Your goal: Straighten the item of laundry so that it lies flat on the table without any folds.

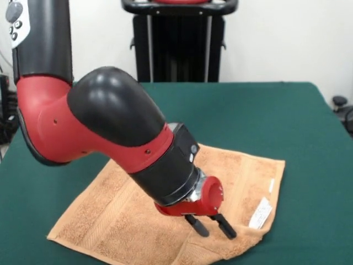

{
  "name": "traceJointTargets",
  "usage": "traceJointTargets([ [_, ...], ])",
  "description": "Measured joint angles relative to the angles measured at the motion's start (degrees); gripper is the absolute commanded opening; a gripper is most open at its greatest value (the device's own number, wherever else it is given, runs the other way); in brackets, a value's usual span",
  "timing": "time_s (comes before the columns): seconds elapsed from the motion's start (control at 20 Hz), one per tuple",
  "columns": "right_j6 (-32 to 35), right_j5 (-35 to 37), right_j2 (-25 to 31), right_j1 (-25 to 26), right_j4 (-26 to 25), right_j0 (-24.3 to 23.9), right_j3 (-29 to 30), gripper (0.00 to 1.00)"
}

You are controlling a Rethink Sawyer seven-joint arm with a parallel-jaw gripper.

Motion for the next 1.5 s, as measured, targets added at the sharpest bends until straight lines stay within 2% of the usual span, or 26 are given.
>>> traceJointTargets([
  [0.05,0.07,-0.41,-0.43,-0.39,-0.13,0.25,0.22,1.0],
  [0.1,0.93,-4.36,-3.55,-3.31,-1.44,2.41,2.34,1.0],
  [0.3,3.79,-15.18,-9.97,-8.47,-4.02,7.09,7.45,1.0],
  [0.35,5.95,-23.31,-14.42,-11.19,-5.61,10.14,10.9,1.0],
  [0.45,7.6,-30.04,-17.92,-12.79,-6.64,12.46,13.5,1.0],
  [0.5,9.28,-38.04,-21.88,-13.99,-7.37,14.94,16.34,1.0],
  [0.55,10.22,-42.99,-24.25,-14.43,-7.57,16.35,18.01,1.0],
  [0.65,11.1,-48.81,-26.94,-14.63,-7.5,17.85,19.87,1.0],
  [0.75,12.15,-61.42,-32.31,-14.21,-7.29,20.59,23.43,1.0],
  [0.9,12.14,-69.81,-35.55,-13.24,-6.68,22.0,25.59,1.0],
  [0.95,12.14,-75.1,-37.38,-12.39,-6.07,22.74,26.87,1.0],
  [1.3,12.14,-92.12,-42.64,-8.49,-2.97,25.07,30.25,1.0],
  [1.5,12.14,-97.76,-44.37,-6.86,-1.03,26.23,31.17,1.0],
])
